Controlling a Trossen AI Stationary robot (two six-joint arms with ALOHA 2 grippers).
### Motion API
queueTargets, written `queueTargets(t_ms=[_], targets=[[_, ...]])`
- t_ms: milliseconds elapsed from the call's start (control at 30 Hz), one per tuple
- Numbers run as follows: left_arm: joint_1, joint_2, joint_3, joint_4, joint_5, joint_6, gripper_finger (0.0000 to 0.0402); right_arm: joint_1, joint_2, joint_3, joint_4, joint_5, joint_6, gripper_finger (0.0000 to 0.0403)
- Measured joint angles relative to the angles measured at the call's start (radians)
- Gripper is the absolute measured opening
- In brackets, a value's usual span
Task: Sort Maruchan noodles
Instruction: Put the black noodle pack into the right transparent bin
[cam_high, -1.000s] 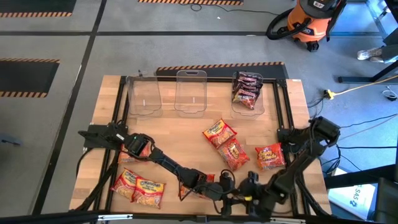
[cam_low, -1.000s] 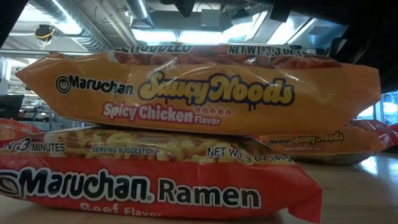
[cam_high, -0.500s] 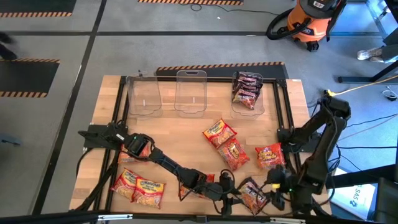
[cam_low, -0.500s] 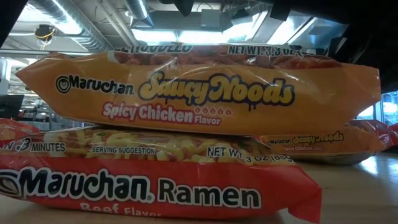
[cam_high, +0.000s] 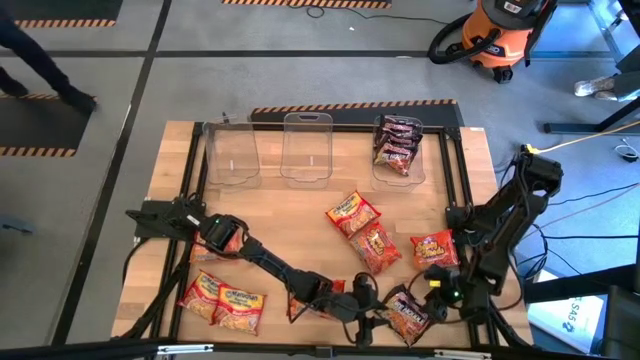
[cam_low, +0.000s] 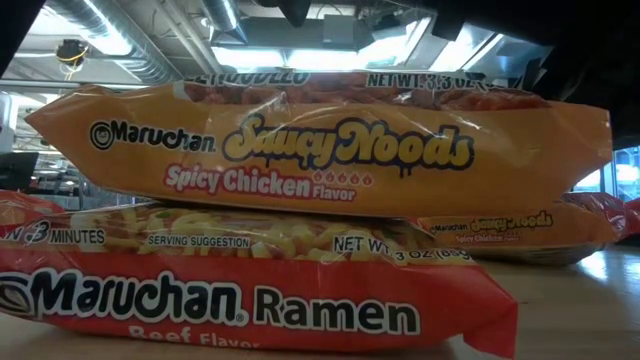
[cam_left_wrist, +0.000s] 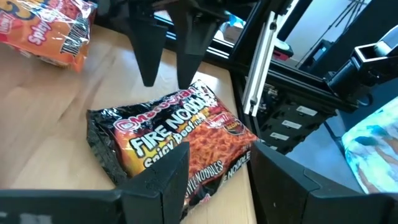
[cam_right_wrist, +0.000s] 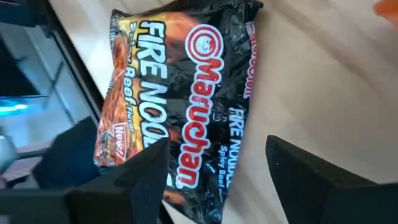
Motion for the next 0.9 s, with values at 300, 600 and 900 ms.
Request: queueTargets(t_ms=[300, 600, 900], targets=[[0.0, 0.0, 0.0, 0.0, 0.001, 0.007, 0.0165, -0.011, 0.055, -0.055, 0.144, 0.007, 0.029, 0.0248], [0.0, -0.001, 0.0, -0.013, 0.016, 0.031, 0.0165, -0.095, 0.154, -0.052, 0.354, -0.038, -0.083, 0.0248], [0.002, -0.002, -0.001, -0.081, 0.181, 0.031, 0.0165, -0.16, 0.159, -0.053, 0.387, -0.048, -0.159, 0.0248]])
